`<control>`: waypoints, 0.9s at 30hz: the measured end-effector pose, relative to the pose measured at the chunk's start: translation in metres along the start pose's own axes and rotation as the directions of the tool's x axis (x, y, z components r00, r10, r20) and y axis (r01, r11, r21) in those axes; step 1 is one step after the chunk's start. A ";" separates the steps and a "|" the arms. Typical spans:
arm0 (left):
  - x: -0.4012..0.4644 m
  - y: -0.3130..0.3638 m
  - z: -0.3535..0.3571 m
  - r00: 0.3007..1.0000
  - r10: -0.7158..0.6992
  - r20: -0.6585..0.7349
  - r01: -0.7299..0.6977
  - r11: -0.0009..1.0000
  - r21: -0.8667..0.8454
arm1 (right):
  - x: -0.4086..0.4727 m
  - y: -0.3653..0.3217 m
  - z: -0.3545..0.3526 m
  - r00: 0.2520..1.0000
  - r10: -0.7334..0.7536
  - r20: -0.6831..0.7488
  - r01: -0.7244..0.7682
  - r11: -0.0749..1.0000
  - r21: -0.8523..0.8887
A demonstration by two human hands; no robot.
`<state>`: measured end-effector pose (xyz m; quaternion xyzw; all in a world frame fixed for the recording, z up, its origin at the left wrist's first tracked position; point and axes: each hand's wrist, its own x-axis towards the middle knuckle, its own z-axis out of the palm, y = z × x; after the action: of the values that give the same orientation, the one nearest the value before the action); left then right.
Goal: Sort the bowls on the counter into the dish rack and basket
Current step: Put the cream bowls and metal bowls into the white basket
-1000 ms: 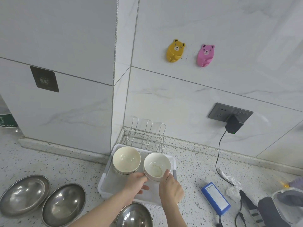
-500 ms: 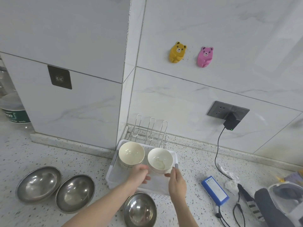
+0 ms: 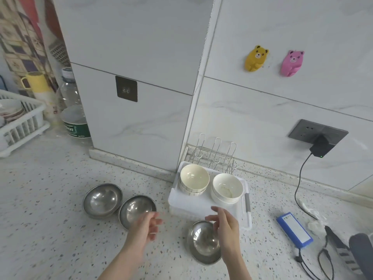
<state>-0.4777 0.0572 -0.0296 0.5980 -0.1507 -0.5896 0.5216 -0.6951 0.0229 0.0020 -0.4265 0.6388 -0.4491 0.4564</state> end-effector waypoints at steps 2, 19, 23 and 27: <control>0.001 0.000 -0.024 0.997 -0.016 -0.075 0.015 1.000 -0.014 | -0.012 0.004 0.022 0.995 0.039 0.090 -0.036 0.999 -0.036; 0.048 0.040 -0.179 0.960 -0.198 -0.198 0.247 0.931 0.268 | -0.076 0.015 0.174 0.876 0.464 0.127 -0.420 0.866 -0.271; 0.057 0.050 -0.185 0.973 -0.145 -0.181 0.191 0.944 0.268 | -0.080 0.016 0.192 0.875 0.479 0.068 -0.449 0.856 -0.255; 0.062 0.056 -0.186 0.983 -0.139 -0.118 0.169 0.941 0.293 | -0.084 0.018 0.203 0.881 0.473 0.025 -0.462 0.870 -0.173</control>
<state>-0.2769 0.0675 -0.0634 0.7082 -0.1666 -0.5693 0.3829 -0.4831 0.0699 -0.0347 -0.3096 0.7417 -0.2577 0.5363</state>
